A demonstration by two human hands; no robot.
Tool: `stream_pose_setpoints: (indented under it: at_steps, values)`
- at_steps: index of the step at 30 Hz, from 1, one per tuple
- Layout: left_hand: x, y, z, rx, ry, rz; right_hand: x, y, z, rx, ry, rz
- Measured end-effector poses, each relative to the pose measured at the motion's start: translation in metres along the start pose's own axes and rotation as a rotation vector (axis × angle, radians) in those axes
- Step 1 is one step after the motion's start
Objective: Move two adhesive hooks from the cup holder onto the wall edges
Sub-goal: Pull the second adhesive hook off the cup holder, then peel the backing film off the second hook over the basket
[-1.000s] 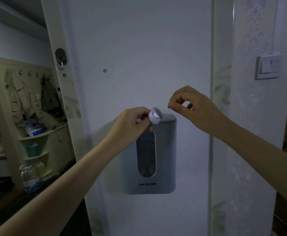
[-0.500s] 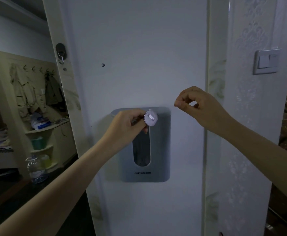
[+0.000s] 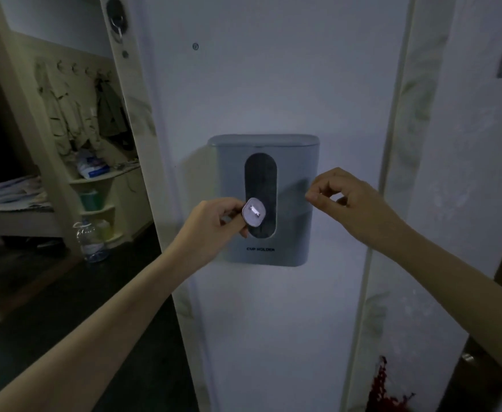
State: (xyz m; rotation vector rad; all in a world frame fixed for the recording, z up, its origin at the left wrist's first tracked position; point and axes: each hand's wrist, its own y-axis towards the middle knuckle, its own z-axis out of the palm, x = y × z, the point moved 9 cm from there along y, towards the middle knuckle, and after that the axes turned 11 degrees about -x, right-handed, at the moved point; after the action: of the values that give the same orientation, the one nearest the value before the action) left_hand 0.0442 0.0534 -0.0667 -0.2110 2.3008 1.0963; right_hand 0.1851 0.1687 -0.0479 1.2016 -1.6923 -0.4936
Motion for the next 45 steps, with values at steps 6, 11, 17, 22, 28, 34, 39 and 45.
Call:
stream_pose_setpoints:
  at_steps: [6, 11, 17, 22, 28, 34, 39, 45]
  values:
    - [0.048, -0.041, 0.019, 0.074, 0.007, -0.123, -0.022, -0.043, 0.051, 0.118, 0.075, 0.110]
    - [0.098, -0.084, 0.044, 0.160, 0.014, -0.233, -0.049, -0.091, 0.094, 0.217, 0.117, 0.250]
    - [0.155, -0.140, 0.079, 0.256, -0.010, -0.375, -0.084, -0.154, 0.147, 0.346, 0.136, 0.416]
    - [0.204, -0.195, 0.112, 0.338, -0.018, -0.512, -0.114, -0.208, 0.187, 0.456, 0.109, 0.537]
    - [0.254, -0.263, 0.143, 0.420, -0.028, -0.659, -0.145, -0.274, 0.228, 0.571, 0.070, 0.663]
    - [0.301, -0.333, 0.172, 0.498, -0.035, -0.819, -0.178, -0.346, 0.271, 0.673, 0.025, 0.778]
    - [0.338, -0.396, 0.193, 0.575, -0.046, -0.937, -0.209, -0.413, 0.309, 0.730, -0.011, 0.901]
    - [0.378, -0.457, 0.218, 0.581, -0.088, -1.067, -0.241, -0.483, 0.350, 0.767, -0.007, 1.052]
